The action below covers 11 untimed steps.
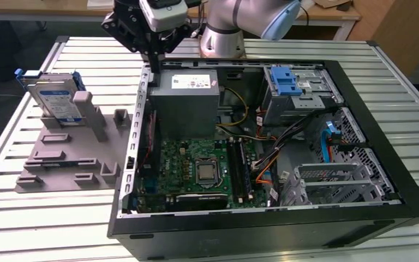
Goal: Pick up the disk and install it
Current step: 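Reach for the disk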
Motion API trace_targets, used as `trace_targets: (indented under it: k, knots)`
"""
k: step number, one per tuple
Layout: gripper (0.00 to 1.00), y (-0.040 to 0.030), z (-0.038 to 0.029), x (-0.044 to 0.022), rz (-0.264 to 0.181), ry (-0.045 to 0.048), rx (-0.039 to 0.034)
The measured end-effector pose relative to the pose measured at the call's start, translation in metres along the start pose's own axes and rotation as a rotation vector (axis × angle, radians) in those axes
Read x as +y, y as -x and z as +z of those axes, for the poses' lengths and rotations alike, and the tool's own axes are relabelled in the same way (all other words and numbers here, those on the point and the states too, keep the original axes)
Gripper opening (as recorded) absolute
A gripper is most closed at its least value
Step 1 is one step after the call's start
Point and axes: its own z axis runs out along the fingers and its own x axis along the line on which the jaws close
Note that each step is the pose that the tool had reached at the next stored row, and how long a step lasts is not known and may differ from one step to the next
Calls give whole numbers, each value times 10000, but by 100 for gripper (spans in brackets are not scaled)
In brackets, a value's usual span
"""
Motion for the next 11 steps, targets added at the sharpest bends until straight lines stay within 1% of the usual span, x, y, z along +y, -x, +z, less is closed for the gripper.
trace_targets:
  k: [11]
  knots:
    - [11, -49, 4, -4, 0, 0, -1]
